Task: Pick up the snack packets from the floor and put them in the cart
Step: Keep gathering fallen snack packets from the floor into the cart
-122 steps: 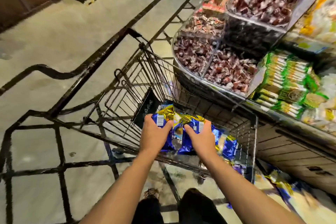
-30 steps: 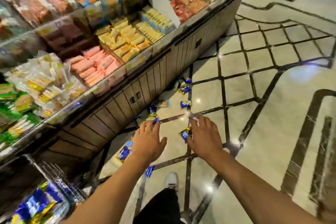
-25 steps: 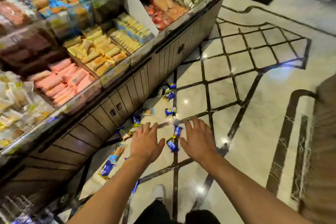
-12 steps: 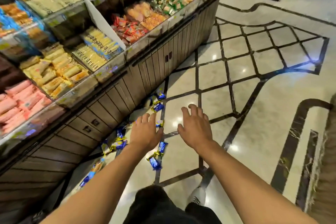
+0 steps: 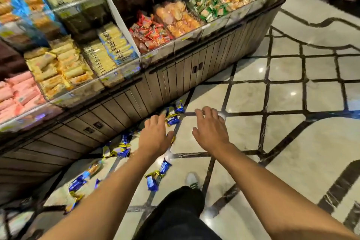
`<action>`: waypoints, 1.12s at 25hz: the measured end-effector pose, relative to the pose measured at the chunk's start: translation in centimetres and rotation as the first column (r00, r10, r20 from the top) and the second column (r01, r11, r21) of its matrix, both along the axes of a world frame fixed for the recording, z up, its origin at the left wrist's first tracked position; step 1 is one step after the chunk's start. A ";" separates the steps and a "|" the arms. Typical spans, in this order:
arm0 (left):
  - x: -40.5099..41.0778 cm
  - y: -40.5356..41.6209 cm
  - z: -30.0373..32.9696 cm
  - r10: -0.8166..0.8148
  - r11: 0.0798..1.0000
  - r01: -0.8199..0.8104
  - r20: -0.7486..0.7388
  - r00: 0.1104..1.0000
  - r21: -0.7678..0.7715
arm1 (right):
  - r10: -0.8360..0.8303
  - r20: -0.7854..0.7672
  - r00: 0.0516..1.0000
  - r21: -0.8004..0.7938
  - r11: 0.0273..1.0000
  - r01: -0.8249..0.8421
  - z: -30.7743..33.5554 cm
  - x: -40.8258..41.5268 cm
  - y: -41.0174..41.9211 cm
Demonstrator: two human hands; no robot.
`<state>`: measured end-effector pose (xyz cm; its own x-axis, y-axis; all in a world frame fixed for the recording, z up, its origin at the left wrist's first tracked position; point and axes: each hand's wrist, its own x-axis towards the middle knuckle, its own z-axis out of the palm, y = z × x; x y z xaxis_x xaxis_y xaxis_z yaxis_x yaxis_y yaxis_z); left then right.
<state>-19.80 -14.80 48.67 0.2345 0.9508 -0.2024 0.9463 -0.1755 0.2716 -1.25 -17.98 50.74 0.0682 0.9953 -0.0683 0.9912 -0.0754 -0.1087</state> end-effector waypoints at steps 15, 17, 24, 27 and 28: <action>8.4 13.9 -2.1 0.385 0.919 -0.381 0.017 0.923 -0.097 | 0.271 -0.081 0.959 -0.105 0.954 -0.279 -3.3 8.7 18.9; 10.1 15.6 -2.6 0.427 0.900 -0.425 -0.001 0.904 -0.095 | 0.292 -0.121 0.949 -0.088 0.949 -0.303 -4.1 10.5 21.6; 14.2 21.0 -3.9 0.529 0.839 -0.523 -0.001 0.849 -0.147 | 0.367 -0.141 0.919 -0.159 0.908 -0.387 -6.5 14.6 30.5; 13.6 24.1 -5.0 0.579 0.806 -0.569 0.015 0.815 -0.162 | 0.376 -0.136 0.916 -0.190 0.898 -0.397 -8.0 14.3 33.7; 13.1 25.3 -5.8 0.581 0.804 -0.570 0.022 0.813 -0.168 | 0.385 -0.126 0.914 -0.199 0.893 -0.404 -8.7 13.8 34.8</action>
